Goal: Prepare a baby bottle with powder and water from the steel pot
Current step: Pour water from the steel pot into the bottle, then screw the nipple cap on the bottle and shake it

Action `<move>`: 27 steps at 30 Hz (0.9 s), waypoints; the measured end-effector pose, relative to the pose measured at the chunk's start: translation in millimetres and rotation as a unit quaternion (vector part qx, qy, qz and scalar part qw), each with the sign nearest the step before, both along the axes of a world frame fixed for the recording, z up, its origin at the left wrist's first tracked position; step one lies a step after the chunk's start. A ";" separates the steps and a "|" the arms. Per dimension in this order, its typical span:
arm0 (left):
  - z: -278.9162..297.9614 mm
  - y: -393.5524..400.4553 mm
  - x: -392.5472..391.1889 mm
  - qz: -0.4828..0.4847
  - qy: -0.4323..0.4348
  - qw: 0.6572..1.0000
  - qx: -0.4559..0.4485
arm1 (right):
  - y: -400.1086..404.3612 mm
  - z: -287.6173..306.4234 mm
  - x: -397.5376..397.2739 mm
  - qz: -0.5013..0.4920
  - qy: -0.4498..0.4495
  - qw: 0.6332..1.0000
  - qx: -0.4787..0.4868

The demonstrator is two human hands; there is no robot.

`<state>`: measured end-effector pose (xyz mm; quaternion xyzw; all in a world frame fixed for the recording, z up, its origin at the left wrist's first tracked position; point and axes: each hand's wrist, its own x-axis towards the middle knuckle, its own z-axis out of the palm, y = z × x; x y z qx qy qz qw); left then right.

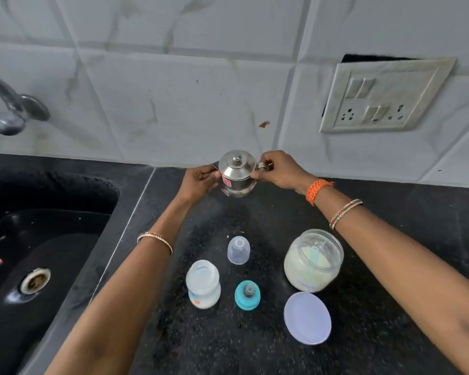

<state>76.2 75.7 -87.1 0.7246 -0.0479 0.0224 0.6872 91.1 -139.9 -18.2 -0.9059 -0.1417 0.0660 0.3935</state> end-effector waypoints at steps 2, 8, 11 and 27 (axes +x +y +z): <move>-7.3 2.8 10.6 0.003 0.020 1.000 0.004 | 4.8 -9.1 14.1 -0.011 0.010 1.000 -0.018; -24.5 10.6 28.1 0.038 0.079 0.996 0.019 | 17.0 -30.2 45.3 -0.020 0.123 0.992 0.013; -20.4 8.5 24.8 0.043 0.078 0.995 0.049 | 19.8 -30.3 44.3 -0.045 0.175 0.983 0.045; 9.1 3.0 -183.3 0.142 -0.007 0.985 -0.095 | 15.0 -9.7 -182.2 0.000 -0.046 0.985 0.168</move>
